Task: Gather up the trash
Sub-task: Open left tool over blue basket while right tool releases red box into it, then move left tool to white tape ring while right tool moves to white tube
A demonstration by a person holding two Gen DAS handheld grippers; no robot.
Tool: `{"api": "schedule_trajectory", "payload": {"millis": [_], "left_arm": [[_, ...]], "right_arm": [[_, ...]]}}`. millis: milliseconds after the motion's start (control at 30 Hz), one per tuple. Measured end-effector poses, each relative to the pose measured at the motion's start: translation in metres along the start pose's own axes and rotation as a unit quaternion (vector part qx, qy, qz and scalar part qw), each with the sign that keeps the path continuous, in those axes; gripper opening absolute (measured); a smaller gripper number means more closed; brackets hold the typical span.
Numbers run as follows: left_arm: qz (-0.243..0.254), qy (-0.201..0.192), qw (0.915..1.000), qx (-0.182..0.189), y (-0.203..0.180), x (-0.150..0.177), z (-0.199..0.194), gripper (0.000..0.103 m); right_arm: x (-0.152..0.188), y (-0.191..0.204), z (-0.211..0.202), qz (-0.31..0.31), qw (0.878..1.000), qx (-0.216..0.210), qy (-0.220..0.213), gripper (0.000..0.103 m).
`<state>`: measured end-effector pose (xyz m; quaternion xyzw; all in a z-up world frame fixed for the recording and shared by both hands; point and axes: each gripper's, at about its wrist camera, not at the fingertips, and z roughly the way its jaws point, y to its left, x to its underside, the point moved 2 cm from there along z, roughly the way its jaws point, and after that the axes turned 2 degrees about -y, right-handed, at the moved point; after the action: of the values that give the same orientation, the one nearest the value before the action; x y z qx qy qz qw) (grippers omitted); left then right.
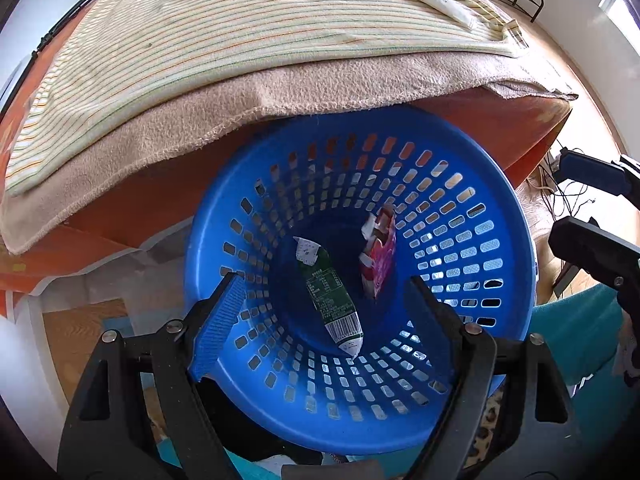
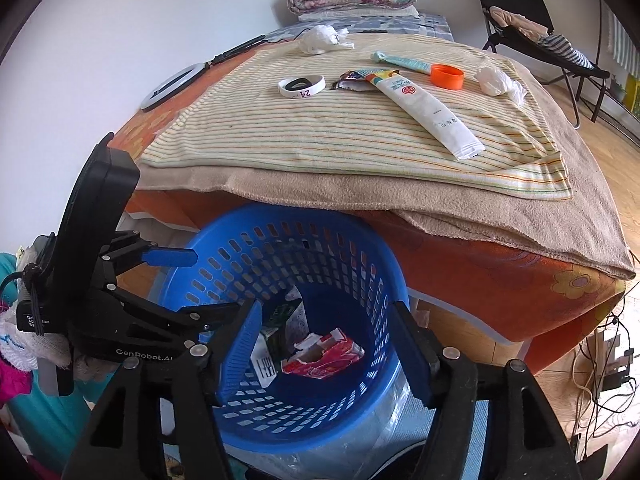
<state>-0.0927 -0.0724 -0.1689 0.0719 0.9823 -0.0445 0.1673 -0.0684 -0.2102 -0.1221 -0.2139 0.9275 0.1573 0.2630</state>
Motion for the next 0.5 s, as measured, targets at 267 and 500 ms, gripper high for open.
{"api": "schedule_trajectory", "payload": {"millis": [267,500], "left_arm": [[-0.007,-0.01,0.9999,-0.002,0.004,-0.0036,-0.0058,0.084],[-0.004,-0.021,0.9997,-0.01,0.0061,-0.0062,-0.0094,0.084]], "right_arm": [[-0.0029,0.0002,0.0006,-0.001,1.0,0.009,-0.004,0.084],[-0.0053,-0.0018,0.0024,-0.001,1.0,0.024,-0.003,0.09]]}}
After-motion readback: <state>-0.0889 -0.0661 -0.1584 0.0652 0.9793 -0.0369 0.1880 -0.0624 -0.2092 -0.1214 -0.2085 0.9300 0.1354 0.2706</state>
